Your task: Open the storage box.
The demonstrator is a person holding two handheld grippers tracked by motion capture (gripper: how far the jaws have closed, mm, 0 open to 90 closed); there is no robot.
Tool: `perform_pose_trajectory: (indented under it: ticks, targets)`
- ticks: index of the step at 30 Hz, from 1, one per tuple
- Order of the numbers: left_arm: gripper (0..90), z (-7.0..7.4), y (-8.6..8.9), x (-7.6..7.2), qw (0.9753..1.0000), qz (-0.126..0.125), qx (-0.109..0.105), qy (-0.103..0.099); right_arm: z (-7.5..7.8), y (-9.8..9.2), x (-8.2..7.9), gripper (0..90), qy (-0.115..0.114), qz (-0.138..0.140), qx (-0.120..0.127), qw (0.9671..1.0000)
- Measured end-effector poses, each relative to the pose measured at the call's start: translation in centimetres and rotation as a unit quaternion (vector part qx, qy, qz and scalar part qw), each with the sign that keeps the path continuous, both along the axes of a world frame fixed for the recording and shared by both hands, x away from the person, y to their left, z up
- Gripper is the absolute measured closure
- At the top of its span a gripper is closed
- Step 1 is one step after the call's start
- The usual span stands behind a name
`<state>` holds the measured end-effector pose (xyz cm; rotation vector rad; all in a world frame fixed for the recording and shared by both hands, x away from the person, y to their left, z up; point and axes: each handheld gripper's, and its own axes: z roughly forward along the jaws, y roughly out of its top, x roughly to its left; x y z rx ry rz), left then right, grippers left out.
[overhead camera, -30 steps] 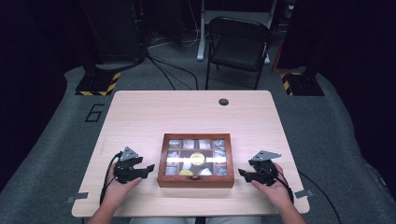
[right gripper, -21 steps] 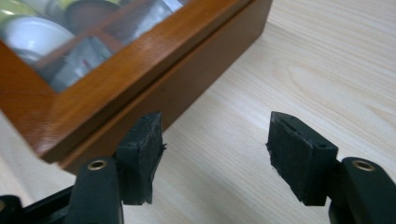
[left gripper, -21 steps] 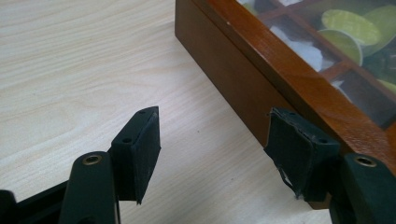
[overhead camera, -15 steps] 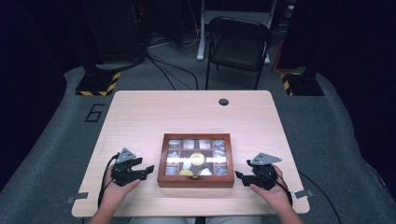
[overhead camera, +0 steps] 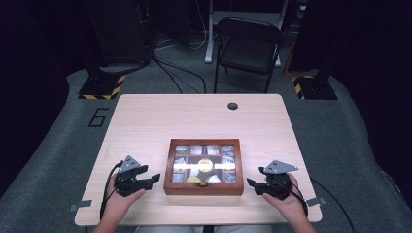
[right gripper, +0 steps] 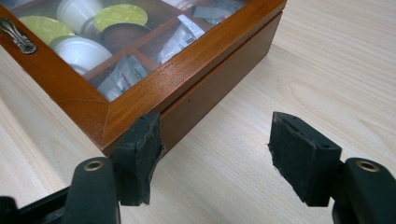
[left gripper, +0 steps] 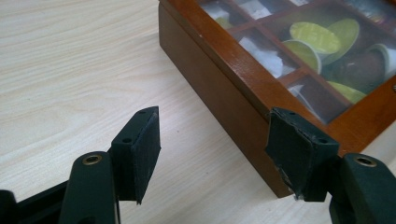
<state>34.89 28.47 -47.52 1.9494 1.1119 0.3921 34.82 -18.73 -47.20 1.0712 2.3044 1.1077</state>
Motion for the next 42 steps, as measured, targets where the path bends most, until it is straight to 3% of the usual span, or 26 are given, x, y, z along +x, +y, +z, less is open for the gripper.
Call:
perform_pose_trajectory:
  ticks: [19, 34, 42]
  targets:
    - [34.9, 0.6, -0.7, -2.8, 0.9997, -0.022, -0.011, 0.001, 0.7, 0.9, -3.1, 34.5, 0.001, 0.025, 0.011, 0.9996]
    - [36.3, 0.6, -1.7, -3.5, 0.9992, -0.036, -0.015, 0.003, 0.2, 2.2, -3.3, 40.2, 0.018, 0.053, 0.016, 0.9983]
    - [36.8, 0.6, -1.7, -3.4, 0.9992, -0.037, -0.017, 0.004, -0.8, 3.1, -2.8, 49.4, 0.033, 0.072, -0.01, 0.9968]
